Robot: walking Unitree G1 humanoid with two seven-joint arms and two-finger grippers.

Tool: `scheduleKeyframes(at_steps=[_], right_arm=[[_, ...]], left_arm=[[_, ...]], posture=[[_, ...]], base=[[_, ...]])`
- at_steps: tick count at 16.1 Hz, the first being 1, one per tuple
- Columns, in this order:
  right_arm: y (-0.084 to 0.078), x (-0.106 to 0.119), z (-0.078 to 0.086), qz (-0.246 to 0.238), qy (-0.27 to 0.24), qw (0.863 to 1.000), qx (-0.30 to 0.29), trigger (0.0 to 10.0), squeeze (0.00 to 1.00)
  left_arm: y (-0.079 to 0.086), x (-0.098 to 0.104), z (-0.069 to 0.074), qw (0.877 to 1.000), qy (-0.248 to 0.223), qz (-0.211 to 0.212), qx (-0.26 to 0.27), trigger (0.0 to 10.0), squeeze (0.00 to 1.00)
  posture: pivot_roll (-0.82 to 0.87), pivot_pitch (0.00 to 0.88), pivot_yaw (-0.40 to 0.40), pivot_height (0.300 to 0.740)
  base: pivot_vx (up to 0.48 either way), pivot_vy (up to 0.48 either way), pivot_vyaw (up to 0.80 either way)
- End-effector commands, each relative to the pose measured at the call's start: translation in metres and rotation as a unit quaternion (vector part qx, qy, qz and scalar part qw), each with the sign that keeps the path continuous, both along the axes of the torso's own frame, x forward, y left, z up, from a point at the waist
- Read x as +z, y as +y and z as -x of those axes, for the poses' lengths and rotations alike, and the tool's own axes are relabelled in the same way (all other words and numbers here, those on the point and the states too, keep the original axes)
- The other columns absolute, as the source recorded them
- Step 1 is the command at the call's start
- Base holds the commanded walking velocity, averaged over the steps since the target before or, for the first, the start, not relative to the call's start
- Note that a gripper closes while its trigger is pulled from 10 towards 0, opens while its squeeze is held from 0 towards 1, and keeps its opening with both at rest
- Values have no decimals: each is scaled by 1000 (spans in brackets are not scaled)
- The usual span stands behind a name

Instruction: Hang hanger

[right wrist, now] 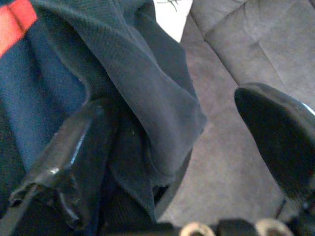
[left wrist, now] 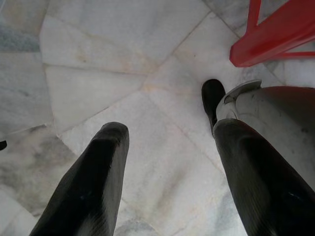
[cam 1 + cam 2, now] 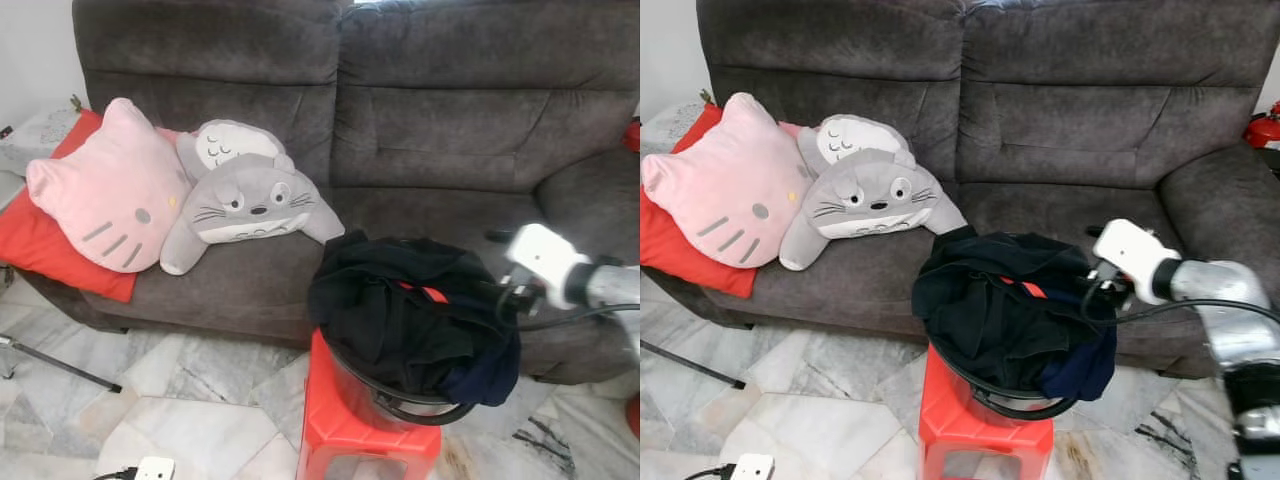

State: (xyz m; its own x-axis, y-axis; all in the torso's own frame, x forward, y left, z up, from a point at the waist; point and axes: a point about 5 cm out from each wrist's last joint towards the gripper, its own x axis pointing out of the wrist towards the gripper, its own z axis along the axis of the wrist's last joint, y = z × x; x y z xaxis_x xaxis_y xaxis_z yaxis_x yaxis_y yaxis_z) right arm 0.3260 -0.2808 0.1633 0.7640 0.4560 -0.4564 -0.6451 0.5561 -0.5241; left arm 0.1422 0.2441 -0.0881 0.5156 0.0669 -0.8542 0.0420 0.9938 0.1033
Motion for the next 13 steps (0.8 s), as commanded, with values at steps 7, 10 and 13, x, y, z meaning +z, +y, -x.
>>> scheduleKeyframes(at_steps=[7, 10, 13], right_arm=[[5, -3, -12, 4, 0, 1000, -7, 10000, 0], [-1, -4, -14, 5, -2, 1000, -28, 10000, 0], [-1, -4, -14, 1, -8, 1000, -27, 0, 0]], left_arm=[[-1, 0, 0, 1000, -2, 1, 5, 10000, 0], [-1, 0, 0, 1000, -2, 2, 4, 10000, 0], [0, 0, 0, 1000, -1, 2, 3, 10000, 0]], posture=[[-133, 10, 40, 740], [-132, 10, 41, 740], [-134, 12, 44, 740]], base=[[0, 0, 0], [0, 0, 0], [0, 0, 0]])
